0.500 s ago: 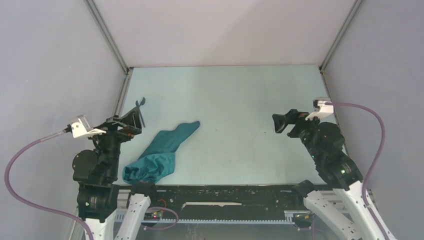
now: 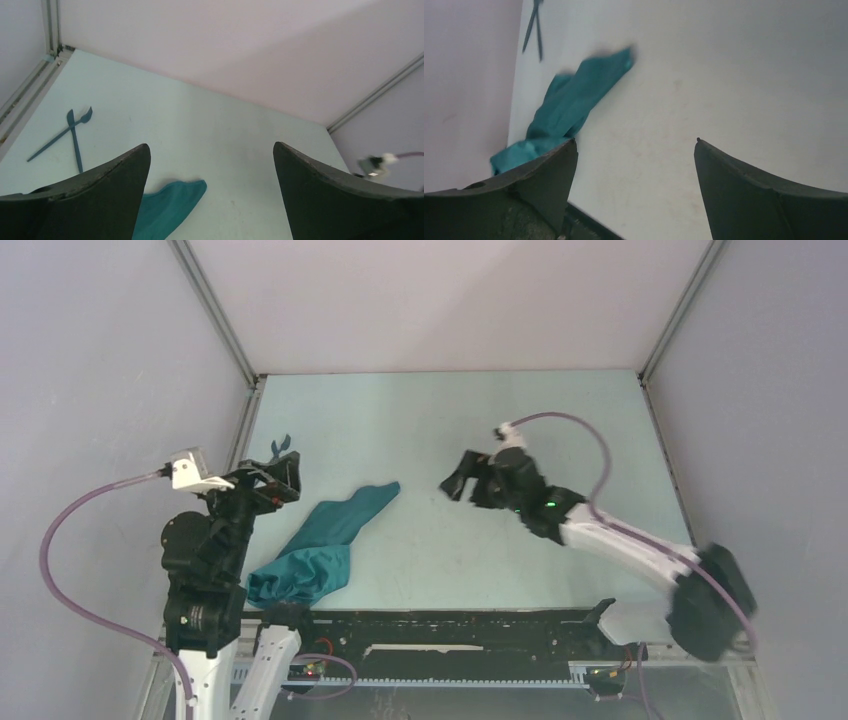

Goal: Fold the napkin into a case and place the utensils inside
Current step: Pick up the crumpled napkin from the corner of the board.

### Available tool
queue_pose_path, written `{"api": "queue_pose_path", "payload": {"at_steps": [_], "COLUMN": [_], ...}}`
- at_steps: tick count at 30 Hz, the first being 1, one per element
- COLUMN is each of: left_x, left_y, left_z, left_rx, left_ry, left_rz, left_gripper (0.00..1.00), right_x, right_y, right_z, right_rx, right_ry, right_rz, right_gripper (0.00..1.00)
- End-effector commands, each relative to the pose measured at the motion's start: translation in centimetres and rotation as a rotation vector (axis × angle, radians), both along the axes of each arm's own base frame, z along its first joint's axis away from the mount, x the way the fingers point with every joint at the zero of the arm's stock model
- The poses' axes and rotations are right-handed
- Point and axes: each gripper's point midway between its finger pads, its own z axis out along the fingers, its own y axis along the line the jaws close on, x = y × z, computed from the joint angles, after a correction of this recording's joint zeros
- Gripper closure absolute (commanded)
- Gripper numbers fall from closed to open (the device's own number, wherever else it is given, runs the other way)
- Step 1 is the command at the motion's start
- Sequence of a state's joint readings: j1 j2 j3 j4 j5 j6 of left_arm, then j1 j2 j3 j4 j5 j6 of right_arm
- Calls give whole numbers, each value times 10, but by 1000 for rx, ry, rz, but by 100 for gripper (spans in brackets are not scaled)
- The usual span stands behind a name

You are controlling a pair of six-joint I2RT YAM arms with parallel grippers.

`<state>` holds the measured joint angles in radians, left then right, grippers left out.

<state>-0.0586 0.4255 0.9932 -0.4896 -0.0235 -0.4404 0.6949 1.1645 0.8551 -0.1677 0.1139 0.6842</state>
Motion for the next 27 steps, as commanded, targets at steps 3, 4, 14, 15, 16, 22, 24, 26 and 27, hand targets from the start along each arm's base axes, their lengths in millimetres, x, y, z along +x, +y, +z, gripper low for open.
{"api": "queue_pose_path", "payload": {"at_steps": [3, 4, 14, 15, 16, 22, 24, 26, 27], "left_x": [8, 8, 4, 4, 3, 4, 5, 4, 5], "left_y": [-17, -18, -27, -28, -29, -32, -33, -36, -39], "left_z": [-34, -38, -60, -61, -61, -64, -65, -71, -77], "left_rx": [44, 45, 32, 30, 28, 18, 15, 5, -3], "left_ry": [103, 113, 153, 154, 154, 162, 167, 182, 197], "left_rz": [-101, -110, -161, -164, -170, -186, -190, -211, -225], "left_gripper": [0, 0, 0, 0, 0, 0, 0, 0, 0], "right_x": [-56, -67, -111, -112, -111, -100, -89, -77, -73], "right_y": [178, 199, 285, 287, 289, 294, 275, 240, 219], "right_z": [-37, -57, -132, -137, -141, -143, -135, -113, -106], "right_rx": [276, 259, 250, 254, 258, 257, 228, 223, 216], "right_ry": [241, 273, 385, 396, 402, 416, 420, 387, 371], "right_rz": [459, 515, 738, 735, 731, 721, 686, 653, 638], "right_gripper": [21, 22, 32, 34, 36, 79, 100, 100, 100]}}
